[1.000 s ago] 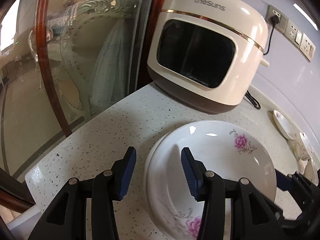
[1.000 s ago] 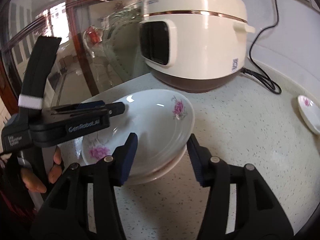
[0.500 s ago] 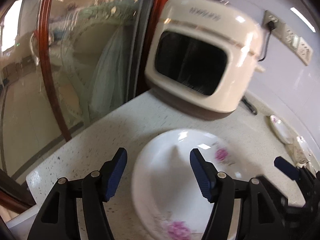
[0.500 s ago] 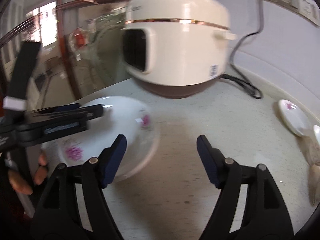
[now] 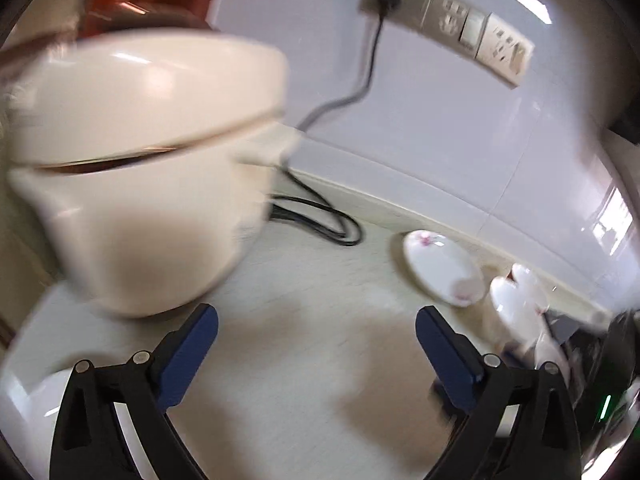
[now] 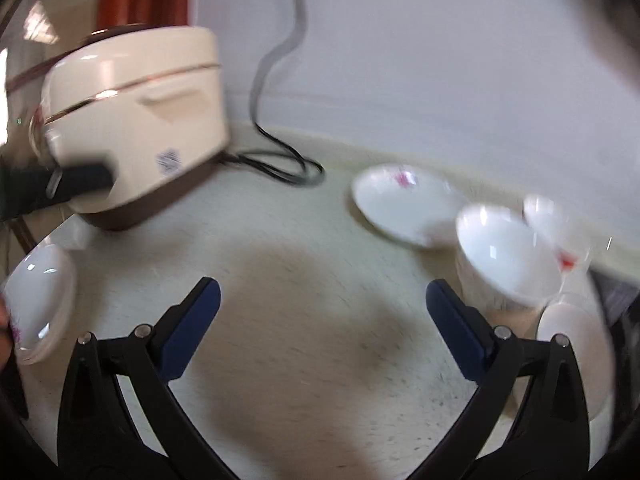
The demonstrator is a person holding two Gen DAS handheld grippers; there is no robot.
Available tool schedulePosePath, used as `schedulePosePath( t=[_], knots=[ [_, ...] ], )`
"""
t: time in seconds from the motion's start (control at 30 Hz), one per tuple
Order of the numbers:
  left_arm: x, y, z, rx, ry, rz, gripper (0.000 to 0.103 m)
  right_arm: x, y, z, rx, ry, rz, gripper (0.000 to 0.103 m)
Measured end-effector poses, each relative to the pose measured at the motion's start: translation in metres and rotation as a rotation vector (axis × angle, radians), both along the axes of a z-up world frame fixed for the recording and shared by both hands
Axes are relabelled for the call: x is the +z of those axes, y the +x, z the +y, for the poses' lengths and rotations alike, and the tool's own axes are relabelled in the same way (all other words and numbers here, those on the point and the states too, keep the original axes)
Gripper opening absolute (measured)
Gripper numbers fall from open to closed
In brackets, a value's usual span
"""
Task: Organize plates and bowls
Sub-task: 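Move both grippers back toward the remaining plates and bowls, then grasp the small pink-flower plate rim with both grippers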
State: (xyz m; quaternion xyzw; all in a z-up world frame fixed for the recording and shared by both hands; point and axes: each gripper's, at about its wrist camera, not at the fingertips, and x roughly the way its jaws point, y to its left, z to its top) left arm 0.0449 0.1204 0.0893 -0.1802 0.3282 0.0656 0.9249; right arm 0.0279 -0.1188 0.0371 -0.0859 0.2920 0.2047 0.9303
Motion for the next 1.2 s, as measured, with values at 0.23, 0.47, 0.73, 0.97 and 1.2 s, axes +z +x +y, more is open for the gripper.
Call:
schedulePosePath(
  t=[0.23, 0.47, 0.73, 0.97, 1.2],
  knots=[
    [-0.044, 0.141, -0.039, -0.105, -0.136, 0.147, 0.100, -0.011, 0.018, -0.018, -0.113, -0.066, 0.054, 0.095],
    [-0.078, 0.206, -0.064, -0.102, -0.101, 0.158, 0.091, -0.014, 0.031, -0.041, -0.211, -0.069, 0.107, 0.075],
    [-0.085, 0.207, -0.098, -0.189, -0.006, 0.143, 0.018, -0.012, 0.034, -0.045, -0.225, -0.052, 0.107, 0.058],
    [-0.081, 0.153, -0.091, -0.182, 0.020, 0.119, 0.011, -0.004, 0.030, -0.058, -0.207, 0.031, 0.085, 0.037],
    [-0.078, 0.081, -0.056, -0.131, 0.004, 0.161, 0.011, 0.001, 0.013, -0.039, -0.088, 0.001, 0.017, 0.036]
  ],
)
